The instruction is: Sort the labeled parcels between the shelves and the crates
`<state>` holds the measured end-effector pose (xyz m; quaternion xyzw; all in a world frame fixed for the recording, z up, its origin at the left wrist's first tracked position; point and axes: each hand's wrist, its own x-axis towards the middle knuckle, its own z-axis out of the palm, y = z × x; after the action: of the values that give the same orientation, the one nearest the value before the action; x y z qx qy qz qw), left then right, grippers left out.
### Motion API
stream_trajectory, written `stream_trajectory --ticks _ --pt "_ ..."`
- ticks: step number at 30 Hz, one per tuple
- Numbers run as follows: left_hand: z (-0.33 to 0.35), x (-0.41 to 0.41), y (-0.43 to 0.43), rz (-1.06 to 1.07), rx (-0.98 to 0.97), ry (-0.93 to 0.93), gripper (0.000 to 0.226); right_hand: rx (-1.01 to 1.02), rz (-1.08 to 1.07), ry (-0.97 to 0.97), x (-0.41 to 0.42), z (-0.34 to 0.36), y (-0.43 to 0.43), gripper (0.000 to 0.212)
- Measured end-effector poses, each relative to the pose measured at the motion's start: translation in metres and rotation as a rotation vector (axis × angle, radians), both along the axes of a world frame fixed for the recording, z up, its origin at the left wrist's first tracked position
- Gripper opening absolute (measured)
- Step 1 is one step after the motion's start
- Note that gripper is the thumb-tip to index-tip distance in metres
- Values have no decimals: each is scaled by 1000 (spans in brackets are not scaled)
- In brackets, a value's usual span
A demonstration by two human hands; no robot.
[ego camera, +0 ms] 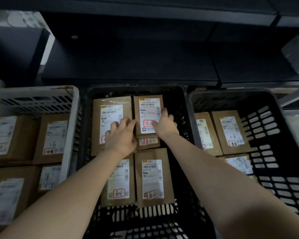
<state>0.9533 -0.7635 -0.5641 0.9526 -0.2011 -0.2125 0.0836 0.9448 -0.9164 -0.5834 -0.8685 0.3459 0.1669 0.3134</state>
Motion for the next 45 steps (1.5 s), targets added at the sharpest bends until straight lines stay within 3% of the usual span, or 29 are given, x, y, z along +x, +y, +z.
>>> stream_trajectory --ticks 4,12,20,26,32,39,45 --pt "22 2 12 -11 -2 87 61 -276 306 29 -21 28 -2 63" --pt "102 -53 47 41 48 -115 44 -504 716 -112 -80 104 12 51" --pt "237 -182 136 241 90 -375 26 -495 1014 -494 -152 238 81 44" --pt "372 -271 249 484 228 -604 20 -415 1246 -889 -179 361 200 42" --pt "463 -350 350 729 303 -783 24 -334 1433 -1184 -207 456 333 43" --pt "513 -413 453 941 323 -875 30 -231 1576 -1344 -248 513 470 43" --pt "533 -429 541 1040 282 -911 37 -228 1626 -1268 -260 542 566 47"
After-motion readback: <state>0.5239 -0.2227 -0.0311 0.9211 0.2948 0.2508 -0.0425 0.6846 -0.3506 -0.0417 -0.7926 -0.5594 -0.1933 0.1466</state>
